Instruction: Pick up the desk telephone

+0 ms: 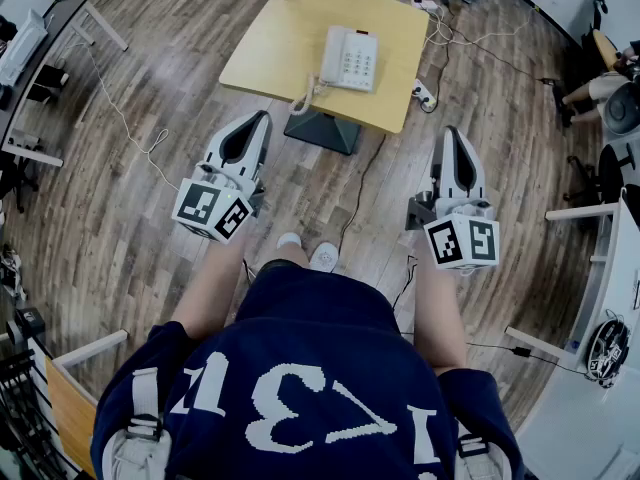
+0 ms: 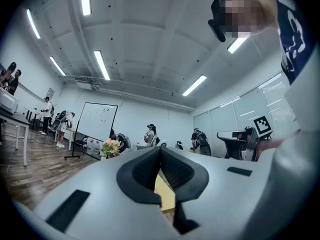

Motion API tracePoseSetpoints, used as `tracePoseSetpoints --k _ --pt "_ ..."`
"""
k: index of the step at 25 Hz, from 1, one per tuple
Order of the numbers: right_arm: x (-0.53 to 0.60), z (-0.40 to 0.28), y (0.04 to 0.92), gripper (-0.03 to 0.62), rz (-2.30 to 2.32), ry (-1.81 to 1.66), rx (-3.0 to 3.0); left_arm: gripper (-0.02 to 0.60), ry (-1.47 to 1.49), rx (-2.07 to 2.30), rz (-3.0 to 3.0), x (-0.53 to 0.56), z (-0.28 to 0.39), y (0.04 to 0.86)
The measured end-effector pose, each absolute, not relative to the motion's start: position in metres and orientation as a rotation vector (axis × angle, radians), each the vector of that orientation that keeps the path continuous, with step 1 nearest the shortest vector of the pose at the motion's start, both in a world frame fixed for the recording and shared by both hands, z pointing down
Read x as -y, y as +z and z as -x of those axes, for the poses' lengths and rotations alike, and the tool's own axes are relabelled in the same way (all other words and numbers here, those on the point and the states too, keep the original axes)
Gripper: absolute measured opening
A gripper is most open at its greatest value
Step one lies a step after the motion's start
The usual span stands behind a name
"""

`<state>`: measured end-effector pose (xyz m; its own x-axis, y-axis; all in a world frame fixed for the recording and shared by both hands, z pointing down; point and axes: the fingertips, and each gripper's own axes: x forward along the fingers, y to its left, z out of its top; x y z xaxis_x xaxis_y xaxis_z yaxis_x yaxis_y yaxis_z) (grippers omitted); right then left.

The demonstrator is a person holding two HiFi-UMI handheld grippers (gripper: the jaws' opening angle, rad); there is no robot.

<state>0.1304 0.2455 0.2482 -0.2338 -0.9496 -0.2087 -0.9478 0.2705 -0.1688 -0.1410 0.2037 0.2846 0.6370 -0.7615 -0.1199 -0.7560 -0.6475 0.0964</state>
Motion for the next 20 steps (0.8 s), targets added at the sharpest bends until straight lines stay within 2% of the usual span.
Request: tracePoseSetpoints --k 20 --pt "-0.210 -0.137 0.245 0.026 1.664 -0.093 -2.231 0.015 -0.214 1.304 -2.799 -0.169 0.141 0.289"
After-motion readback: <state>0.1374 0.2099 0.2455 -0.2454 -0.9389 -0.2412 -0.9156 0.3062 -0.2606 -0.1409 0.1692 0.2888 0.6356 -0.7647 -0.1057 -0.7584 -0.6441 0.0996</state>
